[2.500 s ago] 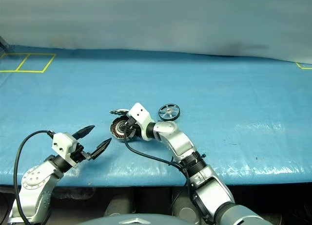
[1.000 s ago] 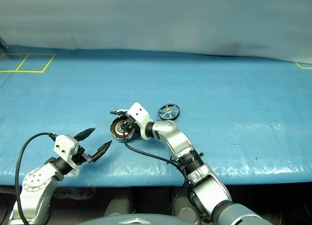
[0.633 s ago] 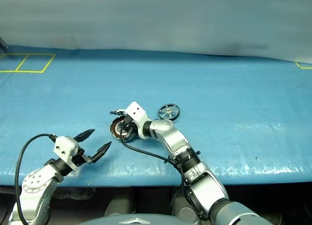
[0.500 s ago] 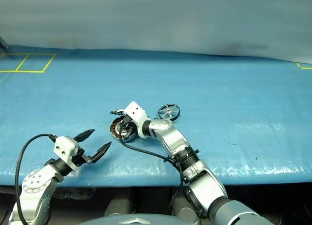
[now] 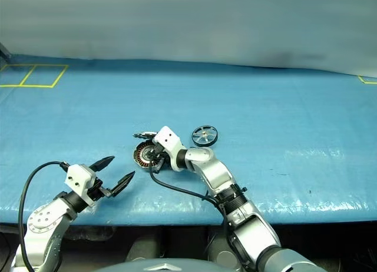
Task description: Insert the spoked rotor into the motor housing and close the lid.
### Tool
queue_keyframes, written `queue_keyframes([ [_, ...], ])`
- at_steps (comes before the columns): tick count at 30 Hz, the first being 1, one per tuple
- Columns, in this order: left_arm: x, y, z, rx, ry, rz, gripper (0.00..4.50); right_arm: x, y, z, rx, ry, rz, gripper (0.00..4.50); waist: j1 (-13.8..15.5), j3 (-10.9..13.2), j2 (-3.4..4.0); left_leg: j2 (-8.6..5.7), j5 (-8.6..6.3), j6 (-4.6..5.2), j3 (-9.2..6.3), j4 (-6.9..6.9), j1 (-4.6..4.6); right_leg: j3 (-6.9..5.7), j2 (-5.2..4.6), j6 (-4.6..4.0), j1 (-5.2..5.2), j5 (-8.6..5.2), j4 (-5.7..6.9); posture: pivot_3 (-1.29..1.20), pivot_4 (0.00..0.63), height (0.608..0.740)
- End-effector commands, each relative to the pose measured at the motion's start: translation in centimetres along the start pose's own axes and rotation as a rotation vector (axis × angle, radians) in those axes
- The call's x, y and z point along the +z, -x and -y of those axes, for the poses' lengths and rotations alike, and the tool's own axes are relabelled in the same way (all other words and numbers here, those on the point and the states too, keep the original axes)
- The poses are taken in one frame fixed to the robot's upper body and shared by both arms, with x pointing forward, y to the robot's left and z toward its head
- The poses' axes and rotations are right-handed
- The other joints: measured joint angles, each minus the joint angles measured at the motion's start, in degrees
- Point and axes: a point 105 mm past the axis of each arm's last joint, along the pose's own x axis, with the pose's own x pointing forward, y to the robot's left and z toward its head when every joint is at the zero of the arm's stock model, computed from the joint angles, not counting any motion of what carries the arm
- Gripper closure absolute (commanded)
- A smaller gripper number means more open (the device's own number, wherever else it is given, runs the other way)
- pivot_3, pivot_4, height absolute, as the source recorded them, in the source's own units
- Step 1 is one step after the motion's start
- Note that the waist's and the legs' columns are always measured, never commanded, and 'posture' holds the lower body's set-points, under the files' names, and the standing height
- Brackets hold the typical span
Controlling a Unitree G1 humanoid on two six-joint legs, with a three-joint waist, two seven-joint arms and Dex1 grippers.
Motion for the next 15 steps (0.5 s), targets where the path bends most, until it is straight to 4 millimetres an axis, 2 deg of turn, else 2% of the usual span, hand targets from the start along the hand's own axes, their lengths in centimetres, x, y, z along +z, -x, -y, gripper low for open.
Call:
queue_keyframes([
  [1, 0.6, -0.3, 0.0, -0.011, -0.022, 0.025, 0.0, 3.0, 1.8, -0.4, -0.008, 0.02, 0.118, 4.46, 0.01, 0.0, 0.0, 0.0, 0.0, 0.0, 0.0, 0.0, 0.0, 0.0, 0.0, 0.0, 0.0, 0.0, 0.0, 0.0, 0.15, 0.74],
  [3, 0.6, -0.5, 0.1, -0.017, -0.021, 0.028, 0.0, 3.0, 2.8, 0.0, -0.039, 0.021, 0.12, 4.46, 0.03, 0.0, 0.0, 0.0, 0.0, 0.0, 0.0, -0.01, 0.0, 0.0, 0.0, 0.0, 0.0, 0.0, 0.0, 0.0, 0.15, 0.74],
  [8, 0.8, -0.9, 0.4, -0.037, -0.014, 0.041, 0.0, 0.7, 6.6, 1.6, -0.172, 0.028, 0.021, 4.46, 0.29, -0.01, -0.02, -0.02, 0.0, 0.0, 0.01, -0.01, -0.02, 0.0, -0.04, 0.0, 0.0, 0.0, -0.05, 0.0, 0.15, 0.74],
  [11, 0.8, -1.0, 0.6, -0.053, -0.007, 0.048, 0.0, 0.0, 9.2, 3.1, -0.294, -0.033, 0.017, 4.46, 0.34, -0.01, -0.02, -0.02, 0.0, 0.0, 0.02, 0.0, -0.03, 0.0, -0.05, 0.0, -0.01, 0.0, -0.06, 0.0, 0.15, 0.74],
  [13, 0.8, -1.2, 0.7, -0.066, -0.008, 0.047, 0.0, 0.4, 11.2, 4.5, -0.401, -0.107, 0.07, 4.46, 0.28, -0.01, -0.02, -0.02, 0.0, 0.0, 0.02, 0.0, -0.03, 0.0, -0.04, 0.0, -0.01, 0.0, -0.06, 0.0, 0.15, 0.74],
  [15, 0.8, -1.3, 0.7, -0.079, -0.01, 0.045, 0.0, 0.7, 12.8, 5.4, -0.48, -0.15, 0.11, 4.08, 0.2, -0.01, -0.02, -0.01, 0.0, 0.0, 0.05, 0.01, -0.02, 0.01, -0.04, 0.0, -0.02, 0.0, -0.04, 0.0, 0.15, 0.74],
])
